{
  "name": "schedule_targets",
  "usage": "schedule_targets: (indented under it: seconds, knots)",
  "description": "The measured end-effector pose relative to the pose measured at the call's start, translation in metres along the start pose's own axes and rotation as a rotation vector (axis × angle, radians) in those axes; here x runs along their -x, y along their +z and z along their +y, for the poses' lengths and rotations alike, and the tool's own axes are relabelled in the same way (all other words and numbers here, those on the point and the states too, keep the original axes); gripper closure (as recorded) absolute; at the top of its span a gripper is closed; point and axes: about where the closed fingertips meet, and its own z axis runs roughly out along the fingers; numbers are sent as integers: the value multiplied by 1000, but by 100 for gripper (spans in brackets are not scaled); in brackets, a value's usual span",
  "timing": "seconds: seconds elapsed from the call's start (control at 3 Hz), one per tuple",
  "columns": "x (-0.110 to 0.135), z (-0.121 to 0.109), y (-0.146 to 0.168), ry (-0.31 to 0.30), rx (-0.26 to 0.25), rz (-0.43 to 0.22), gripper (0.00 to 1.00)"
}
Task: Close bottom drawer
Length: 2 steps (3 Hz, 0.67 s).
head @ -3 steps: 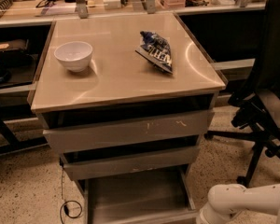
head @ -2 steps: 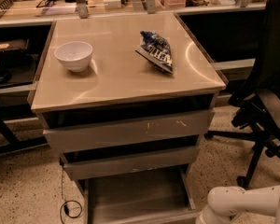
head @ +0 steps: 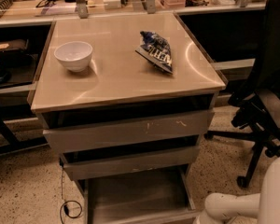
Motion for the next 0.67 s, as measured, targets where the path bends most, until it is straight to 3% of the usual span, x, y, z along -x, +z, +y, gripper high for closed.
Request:
schedule_targets:
  seconds: [0.67]
  knots:
    - [24, -33, 61, -26, 31, -61, 100]
